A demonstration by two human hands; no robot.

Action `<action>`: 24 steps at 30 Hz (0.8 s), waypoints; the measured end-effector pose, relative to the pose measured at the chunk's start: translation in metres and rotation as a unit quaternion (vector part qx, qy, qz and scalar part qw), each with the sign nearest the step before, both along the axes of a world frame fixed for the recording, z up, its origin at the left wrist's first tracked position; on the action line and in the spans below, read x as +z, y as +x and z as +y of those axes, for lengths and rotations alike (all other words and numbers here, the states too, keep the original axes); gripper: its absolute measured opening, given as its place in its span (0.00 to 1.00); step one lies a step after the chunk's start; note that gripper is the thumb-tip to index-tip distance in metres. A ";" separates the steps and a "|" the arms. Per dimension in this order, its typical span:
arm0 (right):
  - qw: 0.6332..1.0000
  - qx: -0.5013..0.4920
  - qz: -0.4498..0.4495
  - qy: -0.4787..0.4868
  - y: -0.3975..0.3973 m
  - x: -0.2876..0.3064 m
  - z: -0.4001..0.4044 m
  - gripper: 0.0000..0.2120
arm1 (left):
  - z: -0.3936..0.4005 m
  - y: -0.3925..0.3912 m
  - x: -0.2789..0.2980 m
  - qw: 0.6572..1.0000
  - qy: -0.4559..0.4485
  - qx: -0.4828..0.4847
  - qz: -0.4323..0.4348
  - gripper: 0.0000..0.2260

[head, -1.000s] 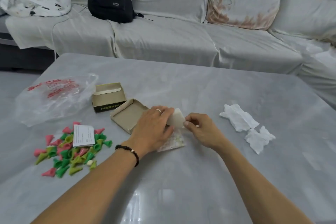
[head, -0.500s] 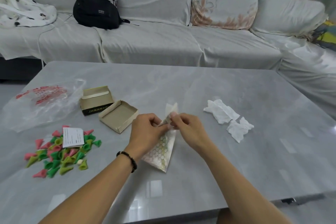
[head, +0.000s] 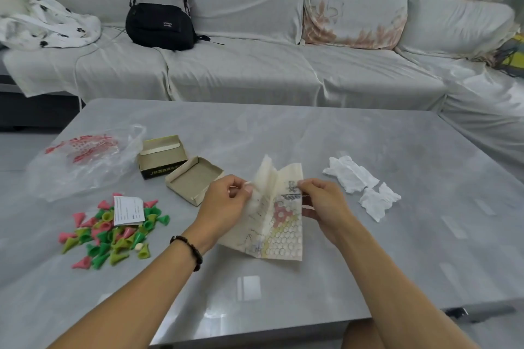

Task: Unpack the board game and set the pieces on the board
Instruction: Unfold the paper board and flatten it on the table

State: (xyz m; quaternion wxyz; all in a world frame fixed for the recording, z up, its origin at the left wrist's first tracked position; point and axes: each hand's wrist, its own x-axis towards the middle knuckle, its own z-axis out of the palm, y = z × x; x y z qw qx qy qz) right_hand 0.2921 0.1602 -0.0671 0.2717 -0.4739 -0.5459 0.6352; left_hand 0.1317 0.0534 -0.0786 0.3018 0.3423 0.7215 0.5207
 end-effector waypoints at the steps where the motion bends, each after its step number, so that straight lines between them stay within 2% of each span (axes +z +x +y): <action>1: 1.000 -0.011 -0.026 0.005 0.005 -0.002 0.005 0.08 | 0.001 -0.001 -0.001 1.000 -0.009 0.008 -0.007 0.05; 4: 0.969 -0.032 -0.201 0.139 0.016 -0.012 0.022 0.05 | 0.003 -0.003 -0.004 0.999 -0.011 0.023 -0.031 0.04; 5: 0.951 -0.039 -0.247 0.181 0.019 -0.014 0.023 0.08 | 0.003 -0.003 -0.005 0.999 -0.006 0.027 -0.038 0.03; 7: 0.922 -0.063 -0.280 0.262 0.019 -0.014 0.021 0.12 | 0.005 -0.001 -0.005 0.998 0.005 0.034 -0.045 0.02; 9: 0.905 -0.074 -0.267 0.322 0.012 -0.007 0.014 0.07 | 0.006 0.003 -0.003 0.998 0.017 0.026 -0.054 0.04; 10: 0.912 -0.057 -0.249 0.320 0.005 -0.001 0.009 0.06 | 0.007 0.005 -0.002 0.998 0.022 0.016 -0.064 0.06; 12: 0.929 -0.001 -0.231 0.288 -0.010 0.009 -0.001 0.20 | 0.008 0.009 0.001 0.996 0.034 -0.008 -0.083 0.10; 14: 0.940 0.032 -0.237 0.245 -0.023 0.013 -0.007 0.25 | 0.008 0.012 0.005 0.995 0.043 -0.022 -0.087 0.11; 17: 0.955 0.034 -0.201 0.215 -0.030 0.009 -0.007 0.17 | 0.007 0.013 0.008 0.994 0.062 -0.018 -0.091 0.09; 20: 0.981 0.037 -0.107 0.154 -0.030 0.011 -0.006 0.14 | 0.006 0.011 0.009 0.994 0.070 0.020 -0.082 0.05; 24: 0.992 0.051 -0.040 0.113 -0.025 0.017 -0.004 0.12 | 0.005 0.007 0.011 0.993 0.065 0.032 -0.095 0.09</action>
